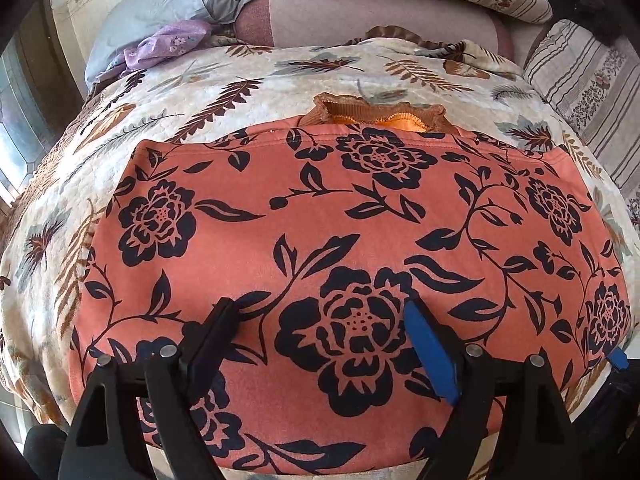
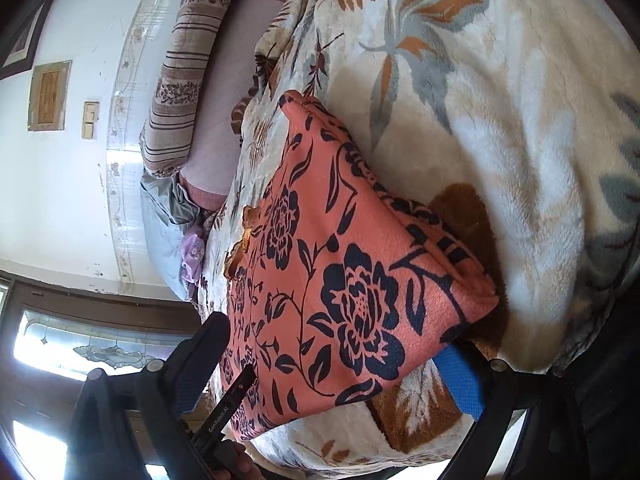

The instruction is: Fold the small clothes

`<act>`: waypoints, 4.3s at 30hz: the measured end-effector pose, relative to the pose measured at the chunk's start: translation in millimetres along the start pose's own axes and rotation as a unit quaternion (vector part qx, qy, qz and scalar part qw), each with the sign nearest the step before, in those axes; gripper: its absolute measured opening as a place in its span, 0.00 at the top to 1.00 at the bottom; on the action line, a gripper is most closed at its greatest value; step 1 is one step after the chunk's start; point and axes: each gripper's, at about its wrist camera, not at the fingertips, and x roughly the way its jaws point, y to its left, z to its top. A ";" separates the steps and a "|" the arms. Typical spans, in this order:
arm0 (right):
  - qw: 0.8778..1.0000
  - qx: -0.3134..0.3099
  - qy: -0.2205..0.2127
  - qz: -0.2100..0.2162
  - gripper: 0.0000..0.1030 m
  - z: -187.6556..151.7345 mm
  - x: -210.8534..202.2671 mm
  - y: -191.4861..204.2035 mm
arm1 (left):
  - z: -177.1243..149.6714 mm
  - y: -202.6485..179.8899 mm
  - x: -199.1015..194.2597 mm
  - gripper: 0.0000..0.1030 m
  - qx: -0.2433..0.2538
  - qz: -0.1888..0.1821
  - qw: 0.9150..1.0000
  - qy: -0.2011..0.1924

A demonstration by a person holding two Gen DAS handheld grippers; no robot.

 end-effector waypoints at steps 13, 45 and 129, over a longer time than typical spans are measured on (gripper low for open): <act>0.998 -0.049 0.000 -0.044 0.34 4.8 8.6 7.4 | 1.9 -6.3 12.1 0.11 0.006 -0.002 1.000 -0.026; 0.976 -0.158 0.040 -0.144 0.76 -3.0 22.7 25.6 | 6.3 -18.3 11.7 0.06 0.038 0.018 0.999 -0.027; 0.987 -0.112 0.040 -0.105 0.24 154.3 109.5 77.6 | -4.5 20.4 10.6 0.00 0.014 0.009 0.996 -0.087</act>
